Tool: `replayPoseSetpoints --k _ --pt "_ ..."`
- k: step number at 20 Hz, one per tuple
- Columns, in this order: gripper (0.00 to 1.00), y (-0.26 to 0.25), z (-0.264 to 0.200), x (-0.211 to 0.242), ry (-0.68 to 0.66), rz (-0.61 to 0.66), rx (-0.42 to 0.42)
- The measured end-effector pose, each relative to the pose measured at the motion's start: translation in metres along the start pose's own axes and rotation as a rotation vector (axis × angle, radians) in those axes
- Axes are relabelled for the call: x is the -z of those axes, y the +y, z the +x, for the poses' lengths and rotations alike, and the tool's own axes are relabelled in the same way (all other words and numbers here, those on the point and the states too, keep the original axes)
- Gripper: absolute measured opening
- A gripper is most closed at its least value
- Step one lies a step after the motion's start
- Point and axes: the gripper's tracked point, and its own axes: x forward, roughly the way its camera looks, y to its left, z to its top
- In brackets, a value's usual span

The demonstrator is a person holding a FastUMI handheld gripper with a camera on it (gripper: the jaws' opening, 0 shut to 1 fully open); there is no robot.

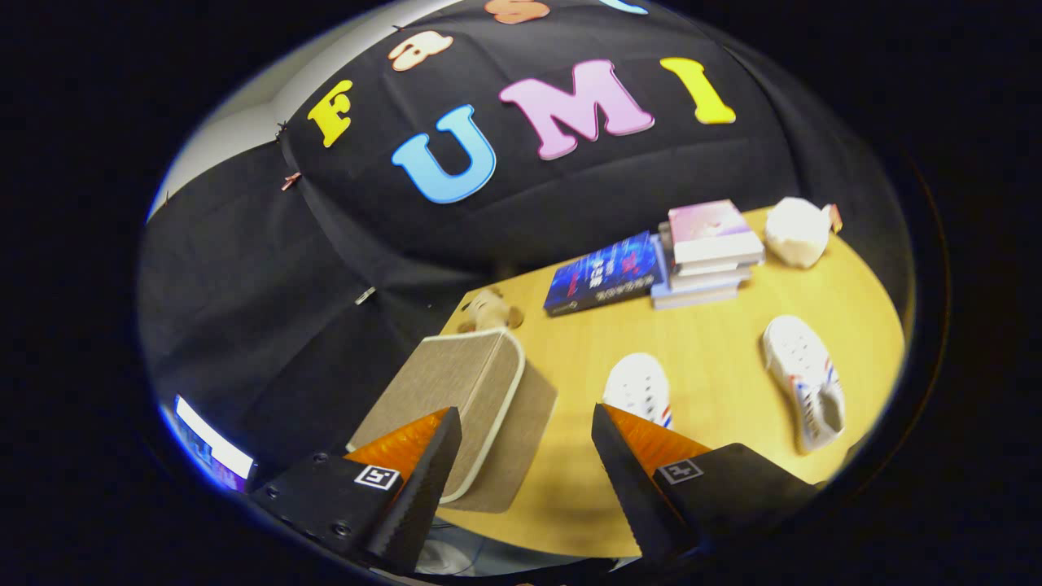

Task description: Open the storage box then place both shoes into the box .Put the left shoe in first, then the right shoe, with the right side of both shoes facing outward in a uniform manner.

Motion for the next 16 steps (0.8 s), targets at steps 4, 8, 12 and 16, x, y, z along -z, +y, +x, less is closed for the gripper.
replayPoseSetpoints --k 4,8,12,16 --pt "0.98 0.026 0.023 0.051 0.139 0.188 -0.129" --pt "0.98 0.043 0.037 0.084 0.208 0.304 -0.235" --pt "0.98 0.048 0.056 0.102 0.250 0.430 -0.308" --pt "0.98 0.056 0.072 0.111 0.250 0.531 -0.361"
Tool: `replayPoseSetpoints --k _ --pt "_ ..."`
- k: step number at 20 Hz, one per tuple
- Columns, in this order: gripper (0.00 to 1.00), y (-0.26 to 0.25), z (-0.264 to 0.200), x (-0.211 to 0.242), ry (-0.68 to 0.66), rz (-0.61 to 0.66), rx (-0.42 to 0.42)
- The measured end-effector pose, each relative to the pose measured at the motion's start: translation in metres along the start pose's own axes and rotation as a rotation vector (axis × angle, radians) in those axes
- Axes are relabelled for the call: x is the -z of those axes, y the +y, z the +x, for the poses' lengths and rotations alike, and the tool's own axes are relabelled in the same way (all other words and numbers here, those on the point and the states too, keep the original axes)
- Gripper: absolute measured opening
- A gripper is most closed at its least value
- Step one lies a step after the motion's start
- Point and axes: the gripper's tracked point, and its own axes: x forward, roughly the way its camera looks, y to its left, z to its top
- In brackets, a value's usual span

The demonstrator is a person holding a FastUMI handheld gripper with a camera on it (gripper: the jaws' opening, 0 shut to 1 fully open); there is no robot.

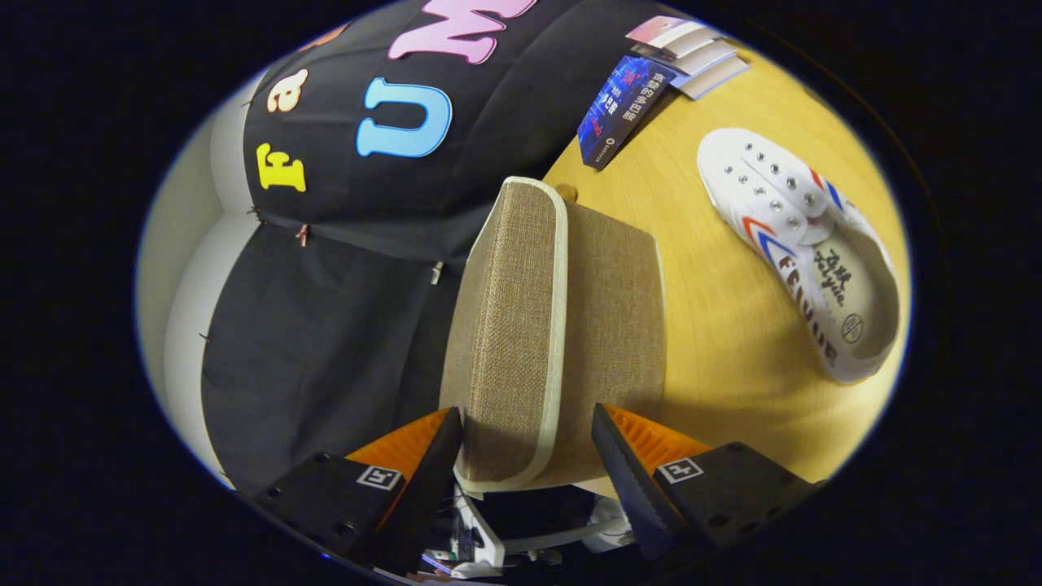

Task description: Open the storage box then place both shoes into the box .Put the left shoe in first, then the right shoe, with the right side of both shoes facing outward in a uniform manner.

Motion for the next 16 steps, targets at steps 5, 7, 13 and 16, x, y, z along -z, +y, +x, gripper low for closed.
replayPoseSetpoints --k 5,7,13,16 --pt "0.97 0.006 0.012 0.006 0.031 0.096 -0.076" --pt "0.96 0.009 0.009 0.005 0.034 0.145 -0.113" --pt "0.95 0.030 -0.007 -0.003 0.037 0.259 -0.202" --pt "0.95 0.051 -0.020 -0.012 0.022 0.298 -0.239"
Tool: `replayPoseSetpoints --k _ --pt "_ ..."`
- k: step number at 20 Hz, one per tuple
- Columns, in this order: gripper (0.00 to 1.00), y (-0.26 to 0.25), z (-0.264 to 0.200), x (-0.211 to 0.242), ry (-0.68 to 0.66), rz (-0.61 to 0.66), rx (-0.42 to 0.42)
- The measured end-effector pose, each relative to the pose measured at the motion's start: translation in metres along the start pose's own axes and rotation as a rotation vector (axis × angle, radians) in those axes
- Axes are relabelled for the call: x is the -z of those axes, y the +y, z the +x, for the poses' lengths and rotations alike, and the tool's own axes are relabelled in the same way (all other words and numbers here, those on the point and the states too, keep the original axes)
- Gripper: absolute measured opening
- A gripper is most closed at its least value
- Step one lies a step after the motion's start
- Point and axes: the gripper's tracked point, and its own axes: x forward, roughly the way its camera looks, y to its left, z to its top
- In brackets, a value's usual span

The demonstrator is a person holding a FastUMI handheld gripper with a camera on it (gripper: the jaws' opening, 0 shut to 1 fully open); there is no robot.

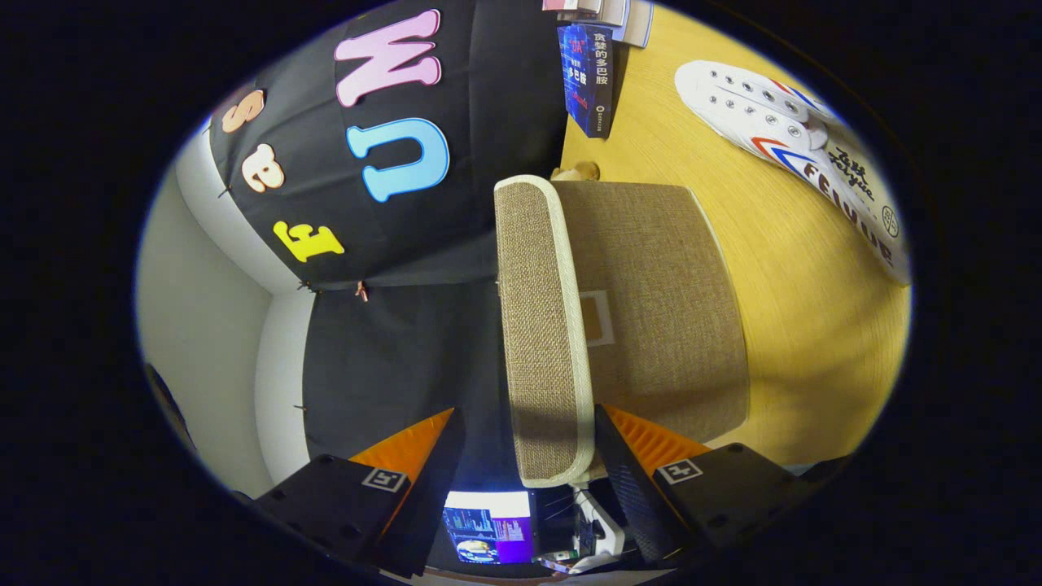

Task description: Open the storage box then place both shoes into the box .Put the left shoe in first, then the right shoe, with the right side of both shoes facing outward in a uniform manner.

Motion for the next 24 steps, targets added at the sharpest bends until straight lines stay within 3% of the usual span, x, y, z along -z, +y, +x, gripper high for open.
replayPoseSetpoints --k 1,3,5,8,10,13,16,24 --pt "0.95 0.002 0.000 -0.002 -0.008 0.000 0.007" --pt "0.65 0.010 -0.001 -0.005 -0.015 0.012 0.006" --pt "0.65 0.017 0.000 0.003 0.017 0.021 0.008" --pt "0.41 0.032 0.005 0.007 0.023 0.007 0.001" --pt "0.17 0.040 0.014 0.000 -0.014 -0.006 0.008" --pt "0.10 0.069 0.019 -0.001 -0.020 0.007 -0.047" --pt "0.05 0.089 0.032 0.000 -0.017 -0.012 -0.045" --pt "0.05 0.138 0.091 0.014 0.037 -0.102 -0.025"
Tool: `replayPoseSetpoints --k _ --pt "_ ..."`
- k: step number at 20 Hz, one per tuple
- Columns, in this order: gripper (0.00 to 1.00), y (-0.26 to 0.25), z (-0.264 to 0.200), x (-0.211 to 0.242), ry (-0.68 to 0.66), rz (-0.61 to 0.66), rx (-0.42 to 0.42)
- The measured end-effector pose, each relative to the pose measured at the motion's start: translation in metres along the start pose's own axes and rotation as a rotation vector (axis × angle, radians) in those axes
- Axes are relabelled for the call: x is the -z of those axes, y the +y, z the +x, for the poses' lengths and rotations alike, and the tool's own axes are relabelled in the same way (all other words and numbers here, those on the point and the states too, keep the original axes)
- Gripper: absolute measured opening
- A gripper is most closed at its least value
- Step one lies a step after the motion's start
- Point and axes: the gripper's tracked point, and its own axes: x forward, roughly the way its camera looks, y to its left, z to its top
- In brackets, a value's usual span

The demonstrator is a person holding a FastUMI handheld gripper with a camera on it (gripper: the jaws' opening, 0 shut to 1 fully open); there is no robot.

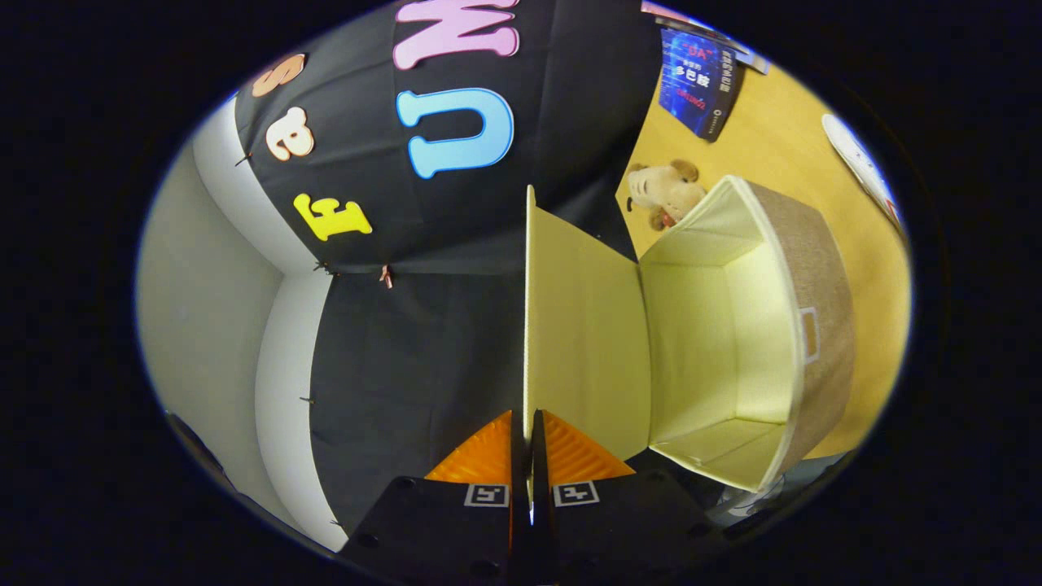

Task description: Open the storage box then place both shoes into the box .Put the left shoe in first, then the right shoe, with the right side of both shoes facing outward in a uniform manner.

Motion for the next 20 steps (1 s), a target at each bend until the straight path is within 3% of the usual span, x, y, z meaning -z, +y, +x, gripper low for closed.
replayPoseSetpoints --k 10,16,20 --pt "0.05 0.030 0.116 0.032 0.111 -0.055 0.060" --pt "0.05 0.010 0.193 0.068 0.183 -0.109 0.156" --pt "0.05 -0.010 0.218 0.088 0.235 -0.158 0.210"
